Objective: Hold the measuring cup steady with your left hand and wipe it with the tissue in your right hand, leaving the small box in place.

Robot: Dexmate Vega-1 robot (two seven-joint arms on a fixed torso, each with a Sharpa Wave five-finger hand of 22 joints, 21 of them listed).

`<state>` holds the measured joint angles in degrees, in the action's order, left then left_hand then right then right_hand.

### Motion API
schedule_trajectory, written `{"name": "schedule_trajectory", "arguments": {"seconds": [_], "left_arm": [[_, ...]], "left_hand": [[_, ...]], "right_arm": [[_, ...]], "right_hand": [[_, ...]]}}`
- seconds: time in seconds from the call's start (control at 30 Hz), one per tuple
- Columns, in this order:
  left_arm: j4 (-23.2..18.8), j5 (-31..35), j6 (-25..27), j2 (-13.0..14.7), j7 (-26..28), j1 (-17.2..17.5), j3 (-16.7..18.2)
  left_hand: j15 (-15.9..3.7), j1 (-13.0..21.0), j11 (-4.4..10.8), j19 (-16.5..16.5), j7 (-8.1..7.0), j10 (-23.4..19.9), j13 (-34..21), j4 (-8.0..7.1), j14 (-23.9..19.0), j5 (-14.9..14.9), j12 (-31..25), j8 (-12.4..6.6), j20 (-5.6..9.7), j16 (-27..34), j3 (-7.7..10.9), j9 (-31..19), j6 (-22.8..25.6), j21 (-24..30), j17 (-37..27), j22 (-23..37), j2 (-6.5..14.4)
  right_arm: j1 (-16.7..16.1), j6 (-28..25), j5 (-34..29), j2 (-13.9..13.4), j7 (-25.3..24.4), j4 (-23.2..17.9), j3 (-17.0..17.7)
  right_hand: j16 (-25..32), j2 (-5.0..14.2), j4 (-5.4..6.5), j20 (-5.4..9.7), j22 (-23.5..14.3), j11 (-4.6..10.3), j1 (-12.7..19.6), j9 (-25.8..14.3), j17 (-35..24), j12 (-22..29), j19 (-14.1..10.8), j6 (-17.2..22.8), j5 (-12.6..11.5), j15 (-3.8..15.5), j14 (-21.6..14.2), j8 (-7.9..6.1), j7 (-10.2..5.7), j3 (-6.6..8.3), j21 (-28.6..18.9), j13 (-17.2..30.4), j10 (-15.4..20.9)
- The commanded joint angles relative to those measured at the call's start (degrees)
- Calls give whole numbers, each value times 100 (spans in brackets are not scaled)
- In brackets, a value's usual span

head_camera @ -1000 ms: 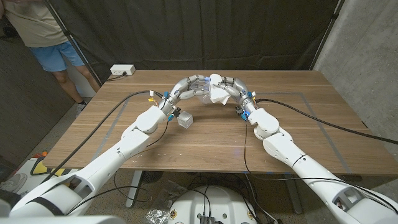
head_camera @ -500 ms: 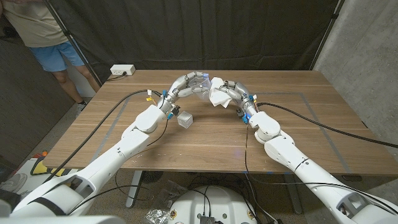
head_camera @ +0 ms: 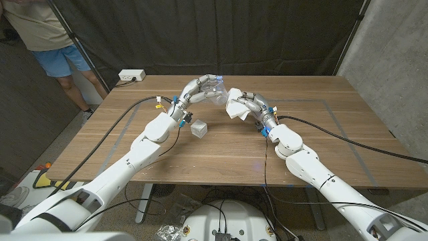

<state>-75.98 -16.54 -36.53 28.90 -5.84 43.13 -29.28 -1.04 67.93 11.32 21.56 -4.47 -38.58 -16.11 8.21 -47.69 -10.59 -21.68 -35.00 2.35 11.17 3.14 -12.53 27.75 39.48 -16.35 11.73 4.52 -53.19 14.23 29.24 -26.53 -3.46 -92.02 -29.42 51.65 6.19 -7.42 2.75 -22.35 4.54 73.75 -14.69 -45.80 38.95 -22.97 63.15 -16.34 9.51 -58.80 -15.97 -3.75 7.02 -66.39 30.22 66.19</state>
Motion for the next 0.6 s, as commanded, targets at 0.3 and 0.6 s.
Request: {"name": "schedule_trajectory", "arguments": {"seconds": [0.3,0.6], "left_arm": [[118,-90,55,-48,-146,-46,-49],[169,-160,134,-59,-222,-72,-79]], "left_hand": [[-1165,282,46,-23,63,16,-19,-243,-532,10,-41,-46,183,28,313,-10,2,46,-24,-8,344],[-1167,277,46,-33,53,32,-22,-241,-525,11,-37,-37,182,24,325,-9,-21,60,-26,-10,340]], "right_arm": [[133,617,-55,249,139,60,-8],[362,903,-117,575,222,355,-122]], "right_hand": [[-50,47,-14,353,69,0,23,-25,-41,-44,40,98,-50,378,-80,17,40,-49,-93,55,49],[-62,42,-7,370,148,10,18,-19,-77,-65,40,117,-57,378,-109,25,36,-68,-153,49,70]]}}
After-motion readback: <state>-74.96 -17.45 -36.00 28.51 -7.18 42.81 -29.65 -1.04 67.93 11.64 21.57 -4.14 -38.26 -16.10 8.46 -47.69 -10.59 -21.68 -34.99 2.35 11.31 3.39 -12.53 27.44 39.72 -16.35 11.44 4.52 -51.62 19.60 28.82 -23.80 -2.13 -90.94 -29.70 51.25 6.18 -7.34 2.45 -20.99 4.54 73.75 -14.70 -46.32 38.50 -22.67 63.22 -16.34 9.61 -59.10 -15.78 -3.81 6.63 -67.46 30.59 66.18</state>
